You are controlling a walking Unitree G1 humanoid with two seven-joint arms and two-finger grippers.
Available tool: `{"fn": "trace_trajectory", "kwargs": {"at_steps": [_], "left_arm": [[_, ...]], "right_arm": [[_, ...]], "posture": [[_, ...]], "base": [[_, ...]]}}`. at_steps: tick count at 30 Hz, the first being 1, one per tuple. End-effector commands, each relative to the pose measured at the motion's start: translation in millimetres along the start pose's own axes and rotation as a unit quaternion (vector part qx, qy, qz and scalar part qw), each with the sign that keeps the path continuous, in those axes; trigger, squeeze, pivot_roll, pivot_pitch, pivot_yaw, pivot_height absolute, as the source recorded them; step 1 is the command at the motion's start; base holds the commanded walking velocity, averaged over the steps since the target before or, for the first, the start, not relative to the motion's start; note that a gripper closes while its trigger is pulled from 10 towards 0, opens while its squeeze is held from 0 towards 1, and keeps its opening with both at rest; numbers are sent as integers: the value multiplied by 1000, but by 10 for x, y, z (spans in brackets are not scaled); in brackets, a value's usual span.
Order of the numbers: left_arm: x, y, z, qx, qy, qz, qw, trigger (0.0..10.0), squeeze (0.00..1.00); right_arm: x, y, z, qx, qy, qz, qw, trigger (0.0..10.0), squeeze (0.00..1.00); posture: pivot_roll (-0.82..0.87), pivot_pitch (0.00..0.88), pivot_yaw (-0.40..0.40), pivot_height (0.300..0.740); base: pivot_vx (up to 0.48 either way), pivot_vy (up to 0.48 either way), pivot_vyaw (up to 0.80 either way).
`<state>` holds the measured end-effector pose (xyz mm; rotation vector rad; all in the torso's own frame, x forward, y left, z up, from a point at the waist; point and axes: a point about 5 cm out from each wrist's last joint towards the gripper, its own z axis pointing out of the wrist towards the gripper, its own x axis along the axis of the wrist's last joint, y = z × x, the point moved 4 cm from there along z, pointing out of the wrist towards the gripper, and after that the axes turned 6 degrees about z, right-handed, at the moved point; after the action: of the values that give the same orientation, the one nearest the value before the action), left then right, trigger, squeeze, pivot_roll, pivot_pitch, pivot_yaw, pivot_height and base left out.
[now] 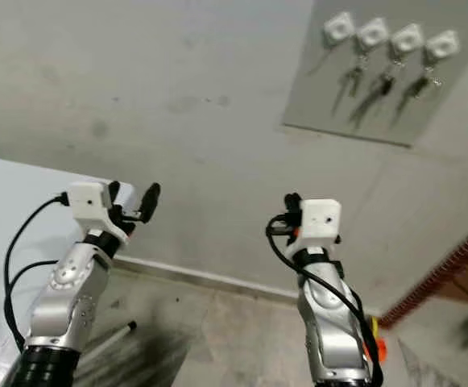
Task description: Hang keys on a hook
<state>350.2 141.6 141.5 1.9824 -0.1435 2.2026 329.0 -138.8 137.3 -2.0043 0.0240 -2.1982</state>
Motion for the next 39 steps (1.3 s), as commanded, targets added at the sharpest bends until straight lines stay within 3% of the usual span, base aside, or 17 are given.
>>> {"fn": "trace_trajectory", "kwargs": {"at_steps": [1, 8, 26, 39], "left_arm": [[-3, 77, 11, -11, -1, 4, 1000, 10000, 0], [-2, 113, 15, -20, -1, 5, 1000, 10000, 0], [-73, 134, -27, -22, -25, 5, 999, 10000, 0], [-66, 132, -23, -22, -26, 1, 999, 10000, 0]], "right_arm": [[34, 73, -18, -11, 4, -5, 1000, 10000, 0], [48, 96, -27, -20, 10, 2, 1000, 10000, 0], [24, 116, -67, -28, 6, 4, 1000, 10000, 0], [21, 100, -67, -25, 8, 6, 1000, 10000, 0]], "posture": [[-30, 45, -12, 740], [-34, 45, -10, 740], [-35, 50, -7, 740], [-32, 47, -5, 740]], "base": [[0, 0, -763], [0, 0, -719], [0, 0, 0], [313, 0, 0]]}}
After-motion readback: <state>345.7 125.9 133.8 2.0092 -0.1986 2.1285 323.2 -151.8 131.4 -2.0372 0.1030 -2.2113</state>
